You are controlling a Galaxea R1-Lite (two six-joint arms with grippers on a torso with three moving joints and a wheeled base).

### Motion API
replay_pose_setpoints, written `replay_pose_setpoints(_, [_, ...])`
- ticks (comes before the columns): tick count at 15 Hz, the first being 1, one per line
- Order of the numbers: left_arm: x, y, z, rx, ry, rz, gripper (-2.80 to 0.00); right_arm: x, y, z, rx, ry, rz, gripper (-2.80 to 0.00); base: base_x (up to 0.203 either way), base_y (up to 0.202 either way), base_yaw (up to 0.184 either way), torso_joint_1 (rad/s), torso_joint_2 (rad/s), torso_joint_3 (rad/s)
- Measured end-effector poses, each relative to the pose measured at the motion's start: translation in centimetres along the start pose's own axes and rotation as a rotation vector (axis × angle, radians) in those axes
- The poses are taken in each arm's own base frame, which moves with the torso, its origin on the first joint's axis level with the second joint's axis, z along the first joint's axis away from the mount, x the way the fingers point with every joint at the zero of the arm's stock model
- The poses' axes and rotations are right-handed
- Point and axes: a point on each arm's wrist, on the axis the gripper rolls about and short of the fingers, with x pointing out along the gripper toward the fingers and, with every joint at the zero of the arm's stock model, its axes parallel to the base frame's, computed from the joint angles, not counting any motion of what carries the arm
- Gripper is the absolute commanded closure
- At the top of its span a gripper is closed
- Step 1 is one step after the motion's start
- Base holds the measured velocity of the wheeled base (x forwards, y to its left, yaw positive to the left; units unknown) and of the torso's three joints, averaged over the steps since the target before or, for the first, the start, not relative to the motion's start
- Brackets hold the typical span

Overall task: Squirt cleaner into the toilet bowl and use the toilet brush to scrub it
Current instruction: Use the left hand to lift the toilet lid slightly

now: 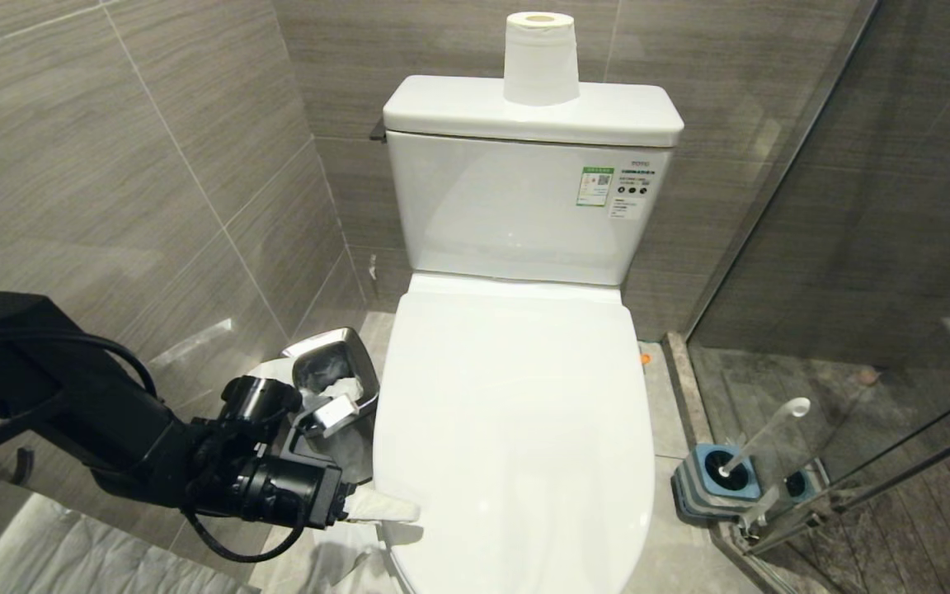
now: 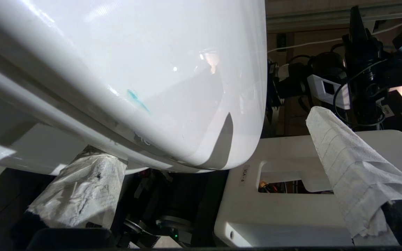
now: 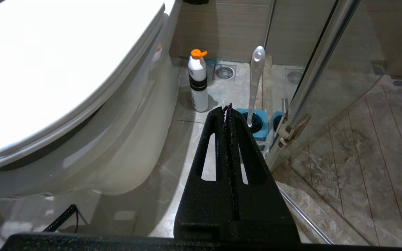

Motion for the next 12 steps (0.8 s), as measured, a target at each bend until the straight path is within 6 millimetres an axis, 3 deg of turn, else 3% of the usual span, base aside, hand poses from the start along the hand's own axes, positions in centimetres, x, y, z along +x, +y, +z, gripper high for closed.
replay_pose_setpoints(12, [0.0,-1.8,1.0,0.034,-0.008,-0.015,-2.8,0.0,0.0,0.0,0.0,0.0,0.0,0.0,0.0,0.0,0.0,0.0,0.0,0.0])
